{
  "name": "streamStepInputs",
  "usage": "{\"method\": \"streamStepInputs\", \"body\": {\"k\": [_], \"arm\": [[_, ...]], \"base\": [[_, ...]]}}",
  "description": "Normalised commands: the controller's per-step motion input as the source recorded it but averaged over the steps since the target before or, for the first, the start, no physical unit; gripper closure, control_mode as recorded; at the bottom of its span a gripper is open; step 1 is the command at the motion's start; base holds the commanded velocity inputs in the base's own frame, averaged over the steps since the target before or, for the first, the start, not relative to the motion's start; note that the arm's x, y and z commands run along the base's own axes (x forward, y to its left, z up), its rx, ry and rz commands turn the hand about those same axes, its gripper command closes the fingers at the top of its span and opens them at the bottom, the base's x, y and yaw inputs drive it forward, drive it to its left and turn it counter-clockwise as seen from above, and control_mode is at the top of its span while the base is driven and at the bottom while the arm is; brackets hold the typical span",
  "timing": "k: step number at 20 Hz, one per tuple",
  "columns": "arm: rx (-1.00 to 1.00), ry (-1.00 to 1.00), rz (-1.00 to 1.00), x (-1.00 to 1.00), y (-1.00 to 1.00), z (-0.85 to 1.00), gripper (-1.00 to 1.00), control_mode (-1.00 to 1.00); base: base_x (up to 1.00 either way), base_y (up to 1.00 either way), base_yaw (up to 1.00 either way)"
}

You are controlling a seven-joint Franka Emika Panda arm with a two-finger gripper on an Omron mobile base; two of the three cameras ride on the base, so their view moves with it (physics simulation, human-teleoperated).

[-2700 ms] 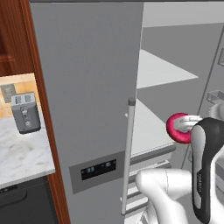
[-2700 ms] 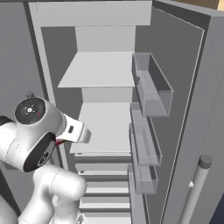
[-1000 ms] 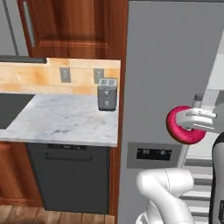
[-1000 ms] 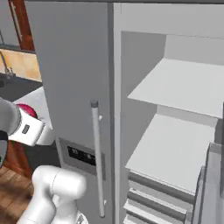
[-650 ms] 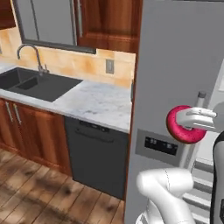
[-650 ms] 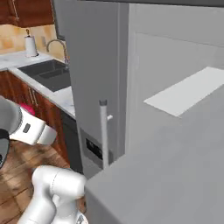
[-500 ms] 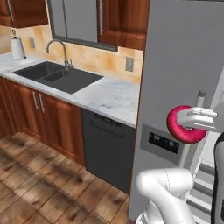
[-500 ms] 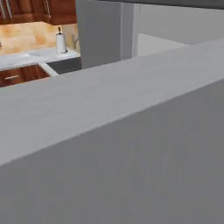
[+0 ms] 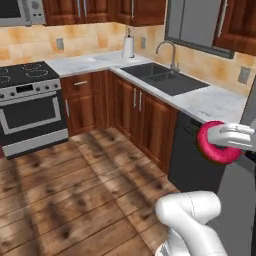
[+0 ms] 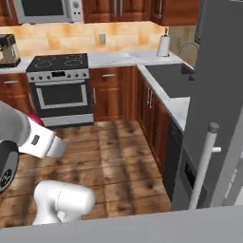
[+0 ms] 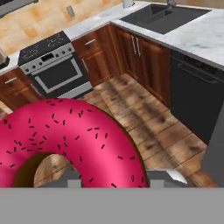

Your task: Take the cake and donut from the fridge and place them on the empty tray on the dining counter.

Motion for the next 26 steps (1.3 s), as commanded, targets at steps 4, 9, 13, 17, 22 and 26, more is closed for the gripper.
{"method": "streamStepInputs", "body": {"k": [4,9,13,17,22,26], "arm": [[0.00,0.00,0.00,0.00,0.00,0.00,1.00,1.00],[0.00,0.00,0.00,0.00,0.00,0.00,1.00,1.00],[0.00,0.00,0.00,0.00,0.00,0.00,1.00,1.00],[0.00,0.00,0.00,0.00,0.00,0.00,1.00,1.00],[0.00,0.00,0.00,0.00,0.00,0.00,1.00,1.00],[0.00,0.00,0.00,0.00,0.00,0.00,1.00,1.00]], "base": [[0.11,1.00,0.42],[0.00,1.00,0.55],[0.00,0.96,0.70],[0.07,0.45,0.91],[0.81,0.13,0.77],[1.00,0.05,0.42]]}}
